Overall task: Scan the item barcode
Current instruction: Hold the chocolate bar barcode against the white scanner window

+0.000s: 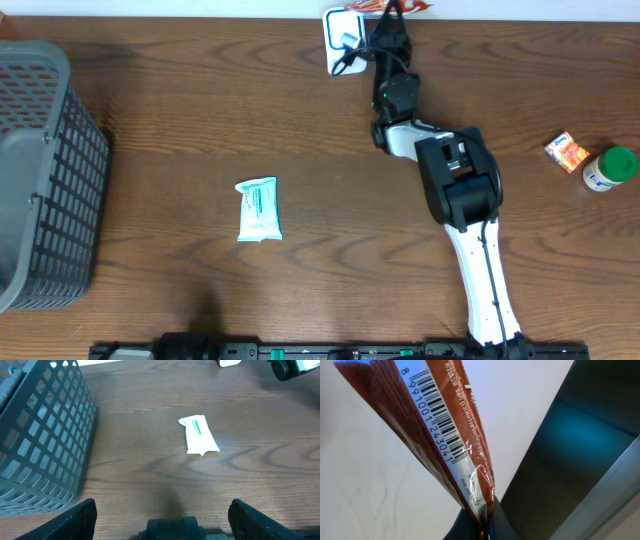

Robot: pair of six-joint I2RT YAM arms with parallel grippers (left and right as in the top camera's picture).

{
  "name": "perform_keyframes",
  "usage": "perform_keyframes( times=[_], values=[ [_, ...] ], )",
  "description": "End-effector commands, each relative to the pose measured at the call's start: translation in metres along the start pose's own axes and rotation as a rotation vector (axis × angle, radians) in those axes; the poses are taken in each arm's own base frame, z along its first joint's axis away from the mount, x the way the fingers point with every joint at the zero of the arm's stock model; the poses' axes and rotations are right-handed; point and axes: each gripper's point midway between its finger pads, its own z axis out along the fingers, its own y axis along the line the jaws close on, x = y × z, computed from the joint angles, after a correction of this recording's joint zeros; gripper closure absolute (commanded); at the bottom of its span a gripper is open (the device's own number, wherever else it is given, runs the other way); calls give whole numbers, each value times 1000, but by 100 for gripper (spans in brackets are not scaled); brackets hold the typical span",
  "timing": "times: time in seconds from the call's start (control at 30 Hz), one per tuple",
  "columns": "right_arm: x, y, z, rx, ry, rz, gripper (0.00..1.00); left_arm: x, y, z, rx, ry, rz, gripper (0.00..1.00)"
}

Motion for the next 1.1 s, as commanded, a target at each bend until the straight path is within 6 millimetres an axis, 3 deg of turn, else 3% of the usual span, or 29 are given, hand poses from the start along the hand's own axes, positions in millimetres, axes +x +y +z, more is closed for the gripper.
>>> perform_keyframes(
  times=[0.0, 0.17, 0.47, 0.63, 1.07],
  values=[
    [3, 2, 10, 28, 11, -1, 99, 0, 1, -1, -6, -2, 12, 16],
    [-4, 19, 17, -16, 12, -16, 99, 0, 1, -1, -6, -2, 12, 16],
    [-25, 53, -1, -101, -1, -47, 99, 0, 1, -1, -6, -2, 12, 16],
    [-51, 63, -13, -159, -43, -78, 99, 0, 1, -1, -6, -2, 12, 16],
    [-82, 73, -31, -250, -68, -122, 99, 0, 1, -1, -6, -2, 12, 16]
  ],
)
